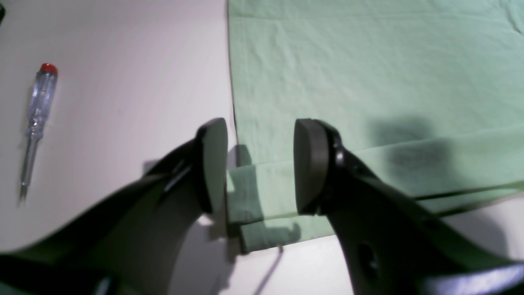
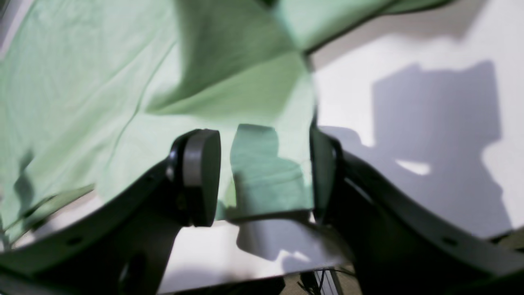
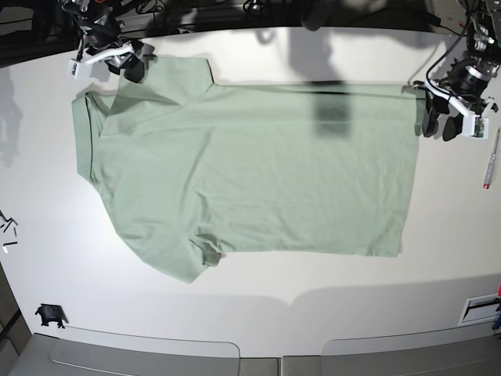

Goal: Fold the T-shirt properly
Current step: 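Grasp the shoulder near the collar with the right gripper and fold inward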

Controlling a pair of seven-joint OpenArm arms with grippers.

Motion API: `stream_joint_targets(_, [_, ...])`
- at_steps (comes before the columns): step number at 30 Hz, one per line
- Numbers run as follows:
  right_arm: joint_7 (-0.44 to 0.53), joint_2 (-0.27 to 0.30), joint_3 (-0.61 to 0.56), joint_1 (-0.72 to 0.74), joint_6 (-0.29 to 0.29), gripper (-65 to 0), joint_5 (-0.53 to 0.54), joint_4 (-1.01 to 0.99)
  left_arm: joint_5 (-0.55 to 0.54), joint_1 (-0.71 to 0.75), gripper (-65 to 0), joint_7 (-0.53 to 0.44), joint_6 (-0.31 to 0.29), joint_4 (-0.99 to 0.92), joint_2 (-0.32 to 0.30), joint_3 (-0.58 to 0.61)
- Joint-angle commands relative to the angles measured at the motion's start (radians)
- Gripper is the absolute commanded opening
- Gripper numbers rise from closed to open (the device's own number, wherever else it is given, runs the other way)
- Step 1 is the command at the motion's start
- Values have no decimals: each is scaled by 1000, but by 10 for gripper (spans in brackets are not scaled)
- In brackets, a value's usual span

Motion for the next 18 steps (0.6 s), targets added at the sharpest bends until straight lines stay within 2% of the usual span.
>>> stream_joint_targets(1, [-16, -2, 3, -9, 14, -340, 8, 7, -13, -2, -402, -24, -3, 18, -14, -8])
stream_joint_targets(2, [-17, -3, 3, -9, 19, -355, 19, 7, -13, -2, -402, -24, -3, 18, -14, -8])
stream_joint_targets(4, [-23, -3, 3, -9, 25, -427, 36, 7, -13, -2, -402, -24, -3, 18, -14, -8])
stream_joint_targets(8, [-21, -3, 3, -5, 90, -646, 74, 8, -13, -2, -402, -24, -3, 18, -14, -8])
stream_joint_targets(15, [-21, -3, 3, 89, 228, -650, 168, 8, -13, -2, -402, -25, -3, 18, -14, -8])
stream_joint_targets(18, [-21, -3, 3, 185, 236, -650, 154, 8, -13, -2, -403, -25, -3, 18, -14, -8])
